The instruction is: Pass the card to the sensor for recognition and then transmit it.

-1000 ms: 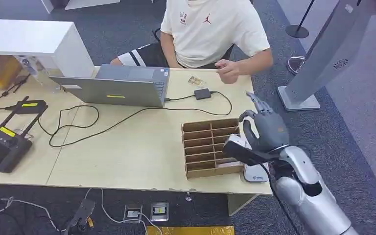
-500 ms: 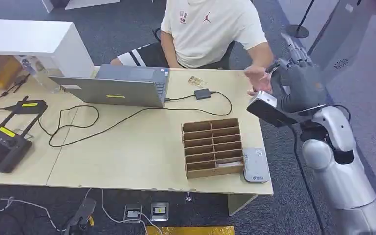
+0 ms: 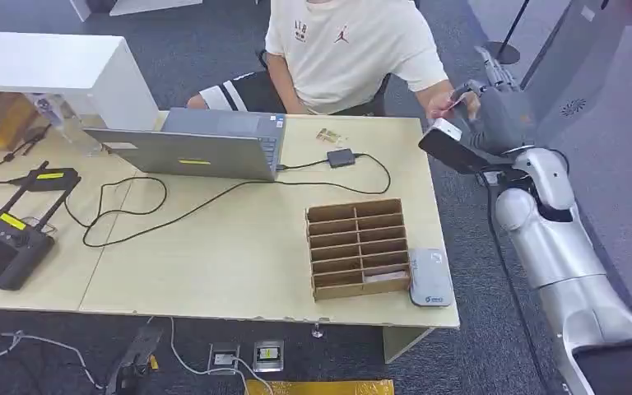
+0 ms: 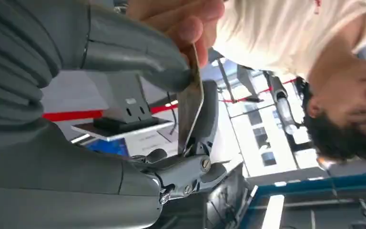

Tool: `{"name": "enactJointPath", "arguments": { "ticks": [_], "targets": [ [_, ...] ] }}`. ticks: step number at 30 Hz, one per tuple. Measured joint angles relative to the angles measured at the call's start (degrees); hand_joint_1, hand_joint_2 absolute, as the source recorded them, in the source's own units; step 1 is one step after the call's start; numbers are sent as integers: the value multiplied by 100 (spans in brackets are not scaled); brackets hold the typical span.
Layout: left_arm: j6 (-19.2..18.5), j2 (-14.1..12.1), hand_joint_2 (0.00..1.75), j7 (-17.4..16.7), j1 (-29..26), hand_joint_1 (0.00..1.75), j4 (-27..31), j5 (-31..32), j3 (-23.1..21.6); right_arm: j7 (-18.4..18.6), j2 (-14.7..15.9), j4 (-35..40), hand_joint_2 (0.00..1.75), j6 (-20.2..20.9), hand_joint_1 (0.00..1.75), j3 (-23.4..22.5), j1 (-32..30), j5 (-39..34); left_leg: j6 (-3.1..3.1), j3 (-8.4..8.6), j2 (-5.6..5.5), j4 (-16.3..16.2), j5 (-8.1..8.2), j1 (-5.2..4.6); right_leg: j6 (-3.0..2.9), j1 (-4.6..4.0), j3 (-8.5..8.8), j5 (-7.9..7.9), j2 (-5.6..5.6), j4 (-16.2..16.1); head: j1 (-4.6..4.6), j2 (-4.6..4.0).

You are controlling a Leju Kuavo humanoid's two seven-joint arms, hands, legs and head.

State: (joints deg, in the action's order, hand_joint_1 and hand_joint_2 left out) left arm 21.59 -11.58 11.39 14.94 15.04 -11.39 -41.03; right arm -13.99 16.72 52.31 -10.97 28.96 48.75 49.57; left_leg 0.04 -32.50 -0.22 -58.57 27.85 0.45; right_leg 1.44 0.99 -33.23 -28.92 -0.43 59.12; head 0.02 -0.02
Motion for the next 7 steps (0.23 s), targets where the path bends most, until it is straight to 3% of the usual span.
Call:
{"name": "enactJointPath", "arguments": {
  "ticks": [7],
  "targets": [
    [53,0,0,-13,8,0,0,-44,-2,-79,-112,-503,175,-615,0,88,49,81,0,0,0,-1,0,-1,0,1,-1,0,0,0,-2,0]
  ]
}}
